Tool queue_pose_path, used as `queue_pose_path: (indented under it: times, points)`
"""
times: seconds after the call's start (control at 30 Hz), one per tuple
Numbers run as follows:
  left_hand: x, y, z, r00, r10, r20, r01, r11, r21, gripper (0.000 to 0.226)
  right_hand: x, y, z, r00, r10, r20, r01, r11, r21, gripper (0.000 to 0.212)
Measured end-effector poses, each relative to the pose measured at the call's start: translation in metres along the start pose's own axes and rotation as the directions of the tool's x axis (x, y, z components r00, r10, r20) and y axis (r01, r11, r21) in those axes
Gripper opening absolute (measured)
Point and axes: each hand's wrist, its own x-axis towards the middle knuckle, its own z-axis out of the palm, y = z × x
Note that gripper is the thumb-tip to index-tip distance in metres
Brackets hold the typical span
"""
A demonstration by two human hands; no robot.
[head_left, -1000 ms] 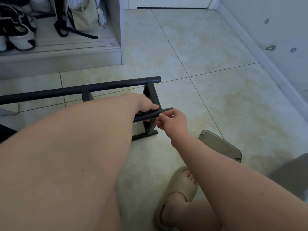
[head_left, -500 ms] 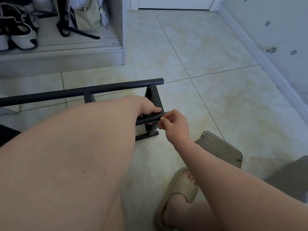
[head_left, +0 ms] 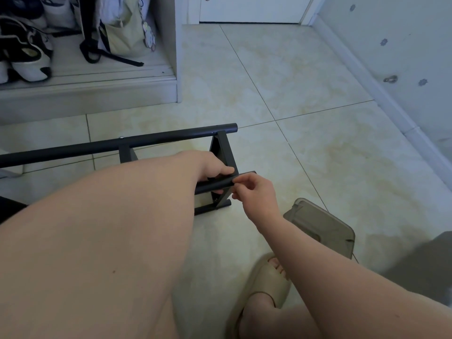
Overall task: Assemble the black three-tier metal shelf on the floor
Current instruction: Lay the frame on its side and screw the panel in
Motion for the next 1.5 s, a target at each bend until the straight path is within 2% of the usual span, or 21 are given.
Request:
queue_pose_path:
  times: [0.13, 0.3, 0.43, 0.47, 0.53, 0.63, 0.7, 0.83, 1.0, 1.07, 1.2, 1.3, 1.37, 1.5]
  points:
    - [-0.001, 0.0, 0.004, 1.0, 0.007, 0.014, -0.006, 0.999, -0.032, 0.039, 0.0, 0.003, -0.001, 0.997, 0.071, 0.008, -0.072, 0.986, 0.15, 0.023]
    - [0.001, 0.003, 0.008, 1.0, 0.006, 0.022, -0.005, 1.0, -0.028, 0.041, 0.001, 0.005, 0.002, 0.994, 0.106, -0.018, -0.1, 0.974, 0.203, 0.025]
    - [0.003, 0.002, 0.008, 1.0, 0.006, 0.016, -0.005, 0.999, -0.038, 0.039, 0.003, 0.003, 0.002, 0.986, 0.167, 0.016, -0.166, 0.952, 0.257, 0.02]
    - [0.004, 0.001, 0.007, 1.0, 0.007, 0.016, -0.006, 0.999, -0.038, 0.037, 0.003, 0.002, 0.002, 0.989, 0.144, 0.013, -0.144, 0.97, 0.194, 0.017]
    - [0.004, 0.0, 0.007, 1.0, 0.007, 0.016, -0.006, 1.0, -0.03, 0.037, 0.002, 0.002, 0.0, 0.999, 0.034, -0.003, -0.034, 0.998, -0.051, 0.015]
    - [0.003, -0.001, 0.007, 1.0, 0.004, 0.02, -0.005, 1.0, 0.009, 0.038, 0.002, 0.002, -0.004, 0.987, -0.16, 0.023, 0.155, 0.897, -0.413, 0.011]
    - [0.002, -0.001, 0.008, 1.0, 0.007, 0.027, -0.008, 1.0, 0.012, 0.038, 0.003, 0.001, -0.004, 0.982, -0.189, 0.024, 0.178, 0.862, -0.474, 0.006]
    - [0.001, 0.002, 0.009, 0.999, 0.009, 0.031, -0.01, 1.0, 0.02, 0.038, 0.001, 0.001, 0.0, 0.985, -0.163, -0.048, 0.128, 0.899, -0.419, 0.006]
    - [-0.001, 0.002, 0.009, 0.999, 0.007, 0.037, -0.008, 1.0, 0.012, 0.041, -0.002, 0.005, -0.002, 0.931, -0.35, 0.102, 0.334, 0.711, -0.618, 0.006]
    - [-0.002, 0.003, 0.009, 0.999, 0.007, 0.041, -0.008, 1.0, 0.016, 0.04, -0.002, 0.007, -0.003, 0.916, -0.382, 0.121, 0.367, 0.682, -0.633, 0.007]
    - [-0.002, 0.004, 0.009, 1.0, 0.008, 0.028, -0.009, 0.999, 0.036, 0.039, -0.003, 0.006, -0.005, 0.945, -0.318, 0.078, 0.31, 0.792, -0.526, 0.011]
    - [-0.002, 0.003, 0.009, 1.0, 0.005, 0.029, -0.006, 0.999, 0.037, 0.04, -0.007, 0.001, -0.006, 0.93, -0.354, 0.102, 0.349, 0.758, -0.551, 0.002]
    - [-0.001, 0.003, 0.01, 0.999, 0.002, 0.032, -0.002, 1.0, 0.012, 0.04, -0.01, 0.001, -0.009, 0.929, -0.359, 0.084, 0.344, 0.762, -0.548, 0.006]
    - [-0.001, 0.003, 0.01, 1.0, -0.012, 0.015, 0.012, 1.0, 0.015, 0.038, -0.015, 0.007, -0.022, 0.971, -0.23, -0.065, 0.198, 0.926, -0.321, 0.017]
